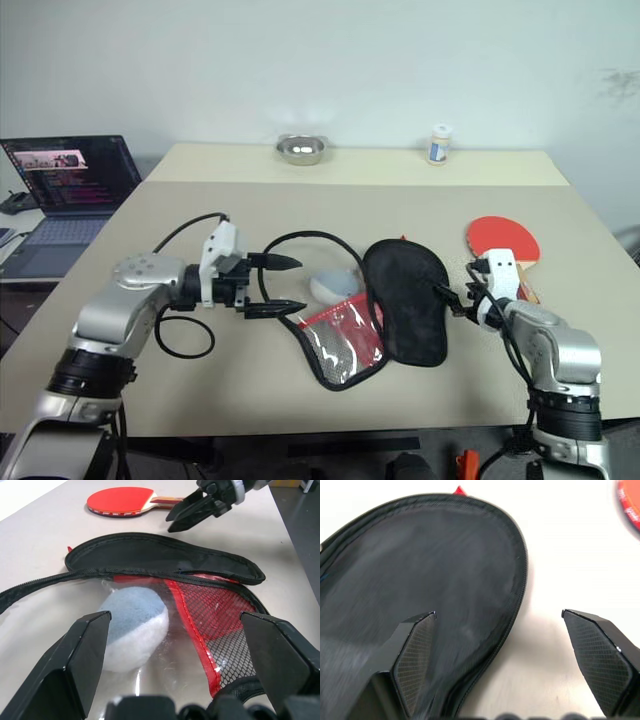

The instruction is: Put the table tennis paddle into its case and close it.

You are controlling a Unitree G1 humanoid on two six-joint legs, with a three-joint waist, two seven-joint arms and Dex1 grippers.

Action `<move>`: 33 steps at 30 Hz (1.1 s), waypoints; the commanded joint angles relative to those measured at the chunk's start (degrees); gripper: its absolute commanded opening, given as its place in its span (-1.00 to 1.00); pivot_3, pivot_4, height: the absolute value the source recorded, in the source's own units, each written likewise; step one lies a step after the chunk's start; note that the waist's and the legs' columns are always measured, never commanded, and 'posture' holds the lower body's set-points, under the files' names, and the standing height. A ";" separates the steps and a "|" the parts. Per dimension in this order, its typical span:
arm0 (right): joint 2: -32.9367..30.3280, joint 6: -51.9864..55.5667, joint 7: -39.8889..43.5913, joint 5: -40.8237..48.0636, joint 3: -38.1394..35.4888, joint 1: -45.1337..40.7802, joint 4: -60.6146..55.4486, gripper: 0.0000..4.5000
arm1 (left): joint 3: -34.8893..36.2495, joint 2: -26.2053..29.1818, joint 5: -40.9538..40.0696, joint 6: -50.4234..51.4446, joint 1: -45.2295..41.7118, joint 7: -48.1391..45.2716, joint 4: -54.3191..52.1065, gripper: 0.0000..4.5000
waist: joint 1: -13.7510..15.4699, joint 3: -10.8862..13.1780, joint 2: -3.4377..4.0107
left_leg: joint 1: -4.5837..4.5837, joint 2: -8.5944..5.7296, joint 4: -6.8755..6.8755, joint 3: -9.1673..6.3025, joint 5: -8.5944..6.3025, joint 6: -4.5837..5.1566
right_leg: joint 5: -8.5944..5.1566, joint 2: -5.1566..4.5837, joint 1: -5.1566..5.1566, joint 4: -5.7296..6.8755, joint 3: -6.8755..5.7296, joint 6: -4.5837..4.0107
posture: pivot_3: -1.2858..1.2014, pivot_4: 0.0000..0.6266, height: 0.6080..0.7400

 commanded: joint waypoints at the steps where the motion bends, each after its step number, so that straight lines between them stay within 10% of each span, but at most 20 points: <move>1: 1.39 -2.70 -1.69 -0.15 0.12 -0.21 -0.09 0.97 | 0.30 -0.36 0.07 -1.29 -1.61 -0.59 -0.24 1.00 | 0.00 0.00 0.00 | 0.00 0.02 -0.01 0.00 0.00 0.00 | 0.00 0.03 -0.01 0.00 0.00 -0.01 | 0.03 -0.52 1.00; 11: 2.50 -10.06 -1.80 -4.70 7.75 -0.78 6.31 0.97 | 1.34 -0.06 -0.69 -1.06 -0.32 -0.50 -1.70 1.00 | -0.04 -0.02 -0.03 | 0.00 0.02 -0.07 0.02 0.00 0.00 | 0.00 0.04 -0.02 -0.06 0.05 -0.02 | 0.03 -0.52 1.00; 25: 2.97 -18.71 -5.15 -12.48 12.61 -3.62 9.72 -0.98 | 1.63 0.01 -0.74 -0.78 0.13 0.62 -2.20 1.00 | -0.23 -0.03 -0.05 | 0.15 0.14 -0.11 0.04 0.02 -0.02 | 0.02 0.13 0.02 0.01 0.10 -0.05 | 0.03 -0.52 1.00; 33: 4.99 -21.00 -10.21 -15.08 11.58 -5.86 9.83 -0.98 | 1.35 -0.21 -0.72 -0.74 -0.35 0.78 -2.06 1.00 | -0.15 -0.03 -0.05 | 0.09 0.07 -0.10 0.07 0.02 -0.02 | 0.02 0.08 0.00 -0.03 0.11 -0.05 | 0.03 -0.52 1.00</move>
